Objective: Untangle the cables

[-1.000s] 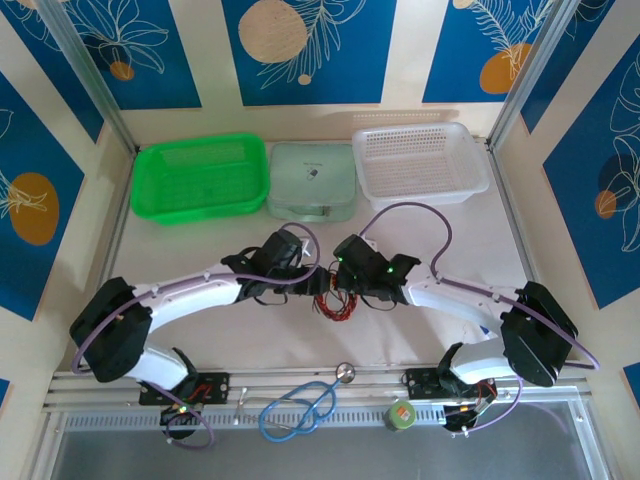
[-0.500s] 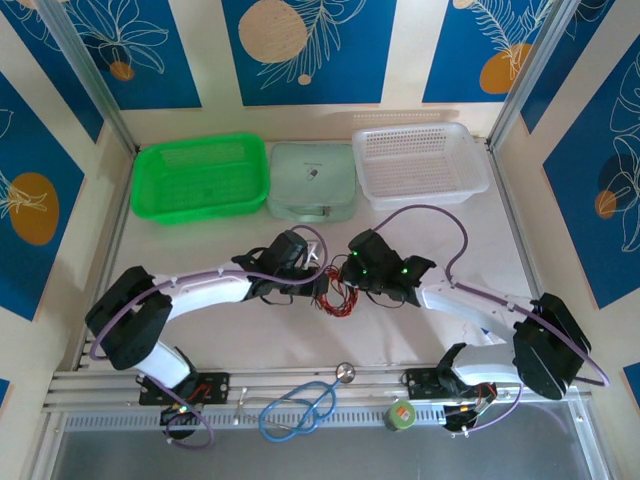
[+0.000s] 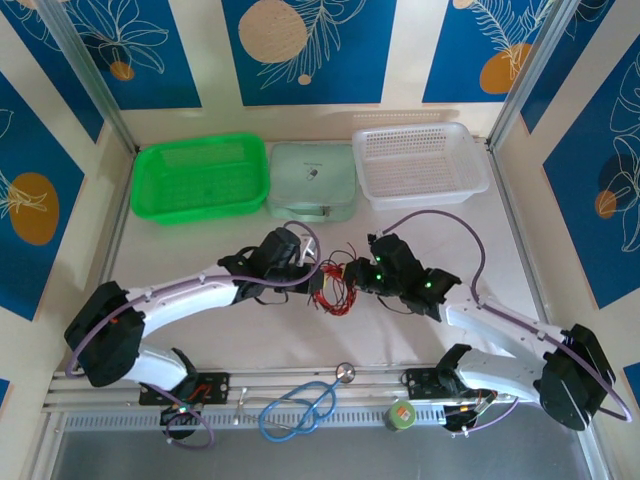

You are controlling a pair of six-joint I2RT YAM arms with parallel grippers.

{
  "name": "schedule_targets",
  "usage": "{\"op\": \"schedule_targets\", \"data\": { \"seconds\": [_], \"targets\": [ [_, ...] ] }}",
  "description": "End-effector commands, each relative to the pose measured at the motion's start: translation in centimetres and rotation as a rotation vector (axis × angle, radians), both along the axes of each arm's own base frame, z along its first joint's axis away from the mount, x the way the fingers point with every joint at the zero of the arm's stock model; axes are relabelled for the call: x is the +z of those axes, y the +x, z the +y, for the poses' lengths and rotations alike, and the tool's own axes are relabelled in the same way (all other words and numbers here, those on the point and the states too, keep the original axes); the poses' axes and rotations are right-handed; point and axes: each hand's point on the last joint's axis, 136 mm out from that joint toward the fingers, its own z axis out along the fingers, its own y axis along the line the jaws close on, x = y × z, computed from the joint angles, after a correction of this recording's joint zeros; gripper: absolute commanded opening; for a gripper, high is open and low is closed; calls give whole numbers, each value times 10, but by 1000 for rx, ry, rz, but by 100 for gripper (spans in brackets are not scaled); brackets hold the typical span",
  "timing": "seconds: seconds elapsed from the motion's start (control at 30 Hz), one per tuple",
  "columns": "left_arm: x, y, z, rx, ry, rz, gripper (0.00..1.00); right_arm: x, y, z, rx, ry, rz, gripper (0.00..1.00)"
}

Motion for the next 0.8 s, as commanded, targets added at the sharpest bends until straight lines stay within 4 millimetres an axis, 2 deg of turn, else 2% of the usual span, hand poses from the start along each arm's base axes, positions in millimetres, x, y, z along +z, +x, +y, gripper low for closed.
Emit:
{"op": "schedule_targets", "data": {
  "seconds": [0.0,0.17,0.2,0.33,0.47,0.63,0.77],
  "targets": [
    [6,33,37,202,123,-80,0,-25,-31,-11,88,-60,72,1],
    [6,38,55,261,183,-98,0,-26,-40,-18,90,-68,94,12],
    [6,38,56,259,187,-101,0,-25,-41,-19,88,-73,107,17],
    [7,34,53,209,200,-108,0,-14,-37,-24,107,-29,172,49],
    [10,27,49,118,208,-126,0,10,-27,-23,175,56,197,68],
    [22,18,46,-11,226,-187,0,27,-12,-13,308,99,222,74],
    [34,11,43,-114,229,-245,0,24,3,3,383,98,247,75]
  ]
}}
